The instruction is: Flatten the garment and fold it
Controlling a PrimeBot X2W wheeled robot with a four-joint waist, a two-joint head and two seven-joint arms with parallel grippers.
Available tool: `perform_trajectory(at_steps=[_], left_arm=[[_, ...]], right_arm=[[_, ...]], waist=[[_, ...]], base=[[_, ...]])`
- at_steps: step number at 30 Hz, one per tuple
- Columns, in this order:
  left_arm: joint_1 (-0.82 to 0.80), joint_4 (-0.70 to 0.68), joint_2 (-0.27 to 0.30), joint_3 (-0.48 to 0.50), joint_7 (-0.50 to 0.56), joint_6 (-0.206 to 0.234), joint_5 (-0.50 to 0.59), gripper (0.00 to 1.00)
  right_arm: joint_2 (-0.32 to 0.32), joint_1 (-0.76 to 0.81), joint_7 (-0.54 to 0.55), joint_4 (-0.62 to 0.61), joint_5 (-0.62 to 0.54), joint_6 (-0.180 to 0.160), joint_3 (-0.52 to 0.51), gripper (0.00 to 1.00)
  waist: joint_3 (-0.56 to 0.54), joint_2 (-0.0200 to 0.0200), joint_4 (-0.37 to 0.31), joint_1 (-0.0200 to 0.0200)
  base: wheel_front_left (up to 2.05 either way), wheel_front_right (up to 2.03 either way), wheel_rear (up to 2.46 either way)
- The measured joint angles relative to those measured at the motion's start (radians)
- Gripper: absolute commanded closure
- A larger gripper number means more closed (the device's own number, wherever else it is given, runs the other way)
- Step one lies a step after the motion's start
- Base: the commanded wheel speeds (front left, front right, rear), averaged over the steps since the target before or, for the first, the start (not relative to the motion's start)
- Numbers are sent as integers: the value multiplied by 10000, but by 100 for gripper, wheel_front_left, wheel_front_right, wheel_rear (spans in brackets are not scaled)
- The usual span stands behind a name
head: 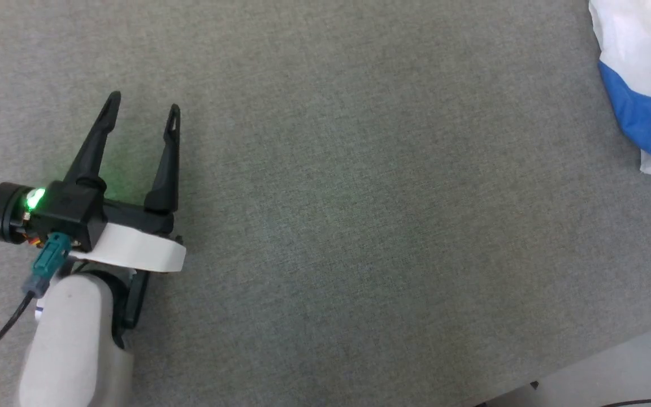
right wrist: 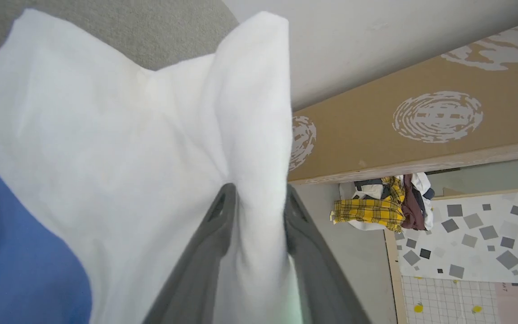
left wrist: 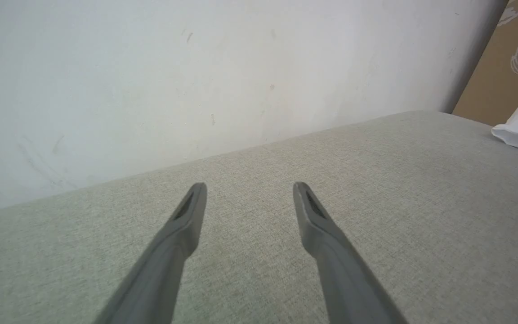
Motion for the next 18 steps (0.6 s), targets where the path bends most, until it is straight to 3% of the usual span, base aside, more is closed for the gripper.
perform_trajectory(at_steps=[7, 13, 18], left_arm=[[258, 679, -357, -144, -431, 98, -196, 0], [662, 1337, -784, -207, -721, 192, -564, 0], [1051, 1693, -1091, -226, -821, 270, -794, 0]], right_arm=[[186, 424, -905, -203, -29, 0, -890, 0], [456, 1393, -1697, -865, 982, -2, -1289, 0], [1066, 2545, -1994, -2324, 2316, -2, -1273, 0]], waist=[[-760, 0, 154, -2], [-1711, 0, 445, -2], [-2531, 0, 839, -4]], base=[[0, 0, 0], [0, 0, 0], [0, 0, 0]])
